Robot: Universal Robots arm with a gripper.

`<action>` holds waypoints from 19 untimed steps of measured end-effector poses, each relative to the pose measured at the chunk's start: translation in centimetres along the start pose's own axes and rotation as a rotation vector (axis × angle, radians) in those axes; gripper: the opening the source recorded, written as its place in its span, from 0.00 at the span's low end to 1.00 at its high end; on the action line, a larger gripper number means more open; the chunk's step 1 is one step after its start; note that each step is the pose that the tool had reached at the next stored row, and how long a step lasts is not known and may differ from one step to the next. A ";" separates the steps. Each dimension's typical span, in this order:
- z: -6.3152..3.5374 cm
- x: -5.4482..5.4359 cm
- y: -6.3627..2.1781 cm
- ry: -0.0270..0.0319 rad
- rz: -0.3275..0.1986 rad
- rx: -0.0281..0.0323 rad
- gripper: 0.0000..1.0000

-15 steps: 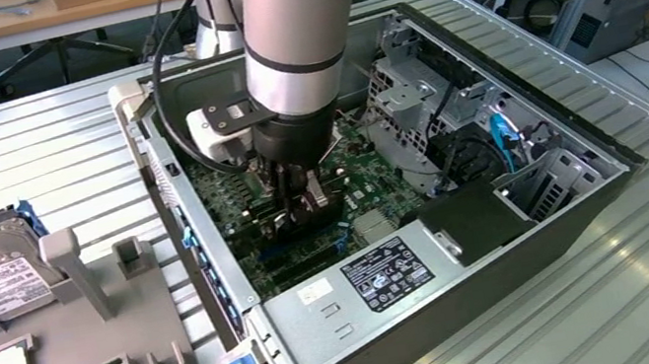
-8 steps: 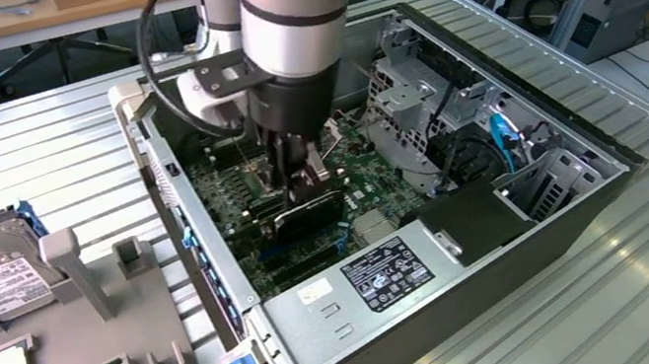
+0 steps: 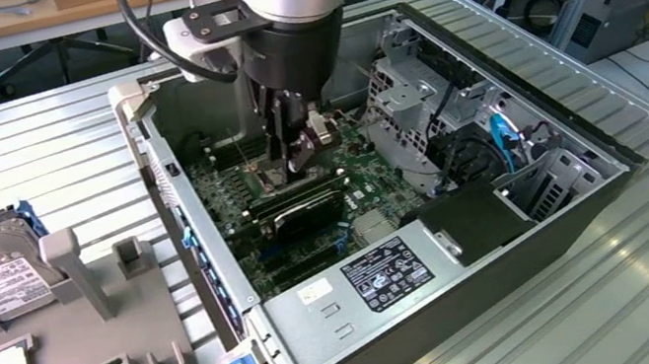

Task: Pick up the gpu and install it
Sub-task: 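Insert the gpu into the slot, then press down on the gpu until it lock into place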

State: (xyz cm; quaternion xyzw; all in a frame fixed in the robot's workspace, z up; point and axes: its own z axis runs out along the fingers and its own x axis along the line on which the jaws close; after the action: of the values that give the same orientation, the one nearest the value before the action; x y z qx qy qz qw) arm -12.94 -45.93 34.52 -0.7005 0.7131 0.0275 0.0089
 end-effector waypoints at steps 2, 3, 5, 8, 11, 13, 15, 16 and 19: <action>-0.01 0.0 0.00 0.0001 0.000 -0.0001 0.40; -0.01 0.0 0.00 0.0001 0.000 -0.0001 0.40; -0.01 0.0 0.00 0.0002 0.000 -0.0001 0.40; -0.01 0.0 0.00 0.0001 0.000 -0.0001 0.40; -0.01 0.0 0.00 0.0001 0.000 -0.0002 0.20; 1.33 0.1 -0.04 0.0001 0.000 -0.0001 0.11; 3.16 0.2 -0.08 0.0001 0.000 -0.0002 0.11; 3.43 0.2 -0.09 0.0001 0.000 -0.0002 0.11; 3.85 0.2 -0.10 0.0002 0.000 -0.0002 0.11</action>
State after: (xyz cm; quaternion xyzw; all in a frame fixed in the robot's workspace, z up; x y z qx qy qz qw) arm -12.94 -45.93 30.67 -0.7005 0.7131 0.0274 0.0087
